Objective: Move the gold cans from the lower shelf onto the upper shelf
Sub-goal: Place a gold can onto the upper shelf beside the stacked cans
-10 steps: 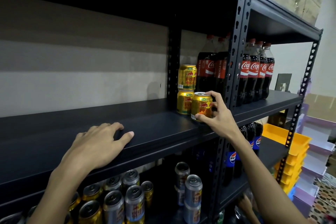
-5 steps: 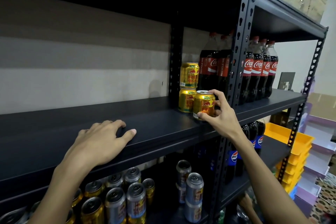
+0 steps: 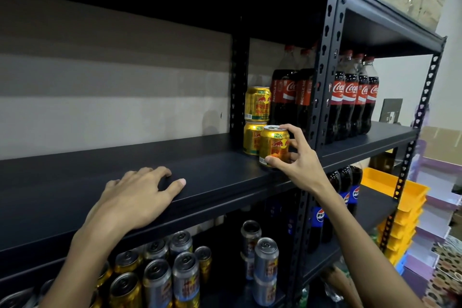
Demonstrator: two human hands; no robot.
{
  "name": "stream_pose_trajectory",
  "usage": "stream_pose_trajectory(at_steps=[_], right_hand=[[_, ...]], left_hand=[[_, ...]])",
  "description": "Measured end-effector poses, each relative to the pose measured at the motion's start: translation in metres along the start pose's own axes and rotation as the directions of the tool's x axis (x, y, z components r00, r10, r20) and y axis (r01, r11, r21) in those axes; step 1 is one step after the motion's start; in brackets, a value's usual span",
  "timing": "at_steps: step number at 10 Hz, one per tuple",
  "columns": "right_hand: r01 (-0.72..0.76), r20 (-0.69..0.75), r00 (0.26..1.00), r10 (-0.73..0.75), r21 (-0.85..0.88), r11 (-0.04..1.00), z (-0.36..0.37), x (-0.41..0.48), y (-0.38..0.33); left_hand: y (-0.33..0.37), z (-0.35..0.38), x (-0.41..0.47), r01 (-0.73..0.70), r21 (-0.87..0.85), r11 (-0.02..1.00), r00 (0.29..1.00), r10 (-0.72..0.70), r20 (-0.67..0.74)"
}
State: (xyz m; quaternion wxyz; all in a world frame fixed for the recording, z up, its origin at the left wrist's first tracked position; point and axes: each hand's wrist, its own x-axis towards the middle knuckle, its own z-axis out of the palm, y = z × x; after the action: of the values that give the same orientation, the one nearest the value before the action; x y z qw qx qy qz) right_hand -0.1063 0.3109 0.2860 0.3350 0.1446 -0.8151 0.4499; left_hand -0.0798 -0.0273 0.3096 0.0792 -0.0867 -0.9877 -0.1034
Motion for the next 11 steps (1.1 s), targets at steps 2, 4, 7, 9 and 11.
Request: stream_pose_trajectory(at_steps=[2,4,7,9,11], right_hand=[[-0.002,0.002,1.000,0.002,-0.010,1.000,0.0000,0.0014,-0.0002],[-0.003,0.001,1.000,0.003,-0.019,1.000,-0.0005,0.0012,0.0007],[-0.020,-0.006,1.000,0.019,-0.023,1.000,0.0011,0.0004,0.0007],[-0.014,0.000,1.000,0.014,-0.037,0.999,0.0013,0.0016,0.0023],[-0.016,-0.009,1.000,0.015,-0.048,0.999,0.0017,0.0010,0.0016]], left_hand=[[-0.0007,-0.0005,-0.0028,-0.005,-0.010,1.000,1.000,0.005,0.002],[-0.0004,-0.0011,-0.0018,-0.011,-0.004,1.000,1.000,0.011,0.008],[-0.0019,0.0008,-0.0005,-0.014,-0.006,1.000,1.000,0.014,-0.006],[-0.0020,0.0027,0.0010,-0.015,0.000,1.000,1.000,0.015,-0.013],[-0.0021,0.0022,0.0007,-0.019,-0.001,1.000,1.000,0.019,-0.019]])
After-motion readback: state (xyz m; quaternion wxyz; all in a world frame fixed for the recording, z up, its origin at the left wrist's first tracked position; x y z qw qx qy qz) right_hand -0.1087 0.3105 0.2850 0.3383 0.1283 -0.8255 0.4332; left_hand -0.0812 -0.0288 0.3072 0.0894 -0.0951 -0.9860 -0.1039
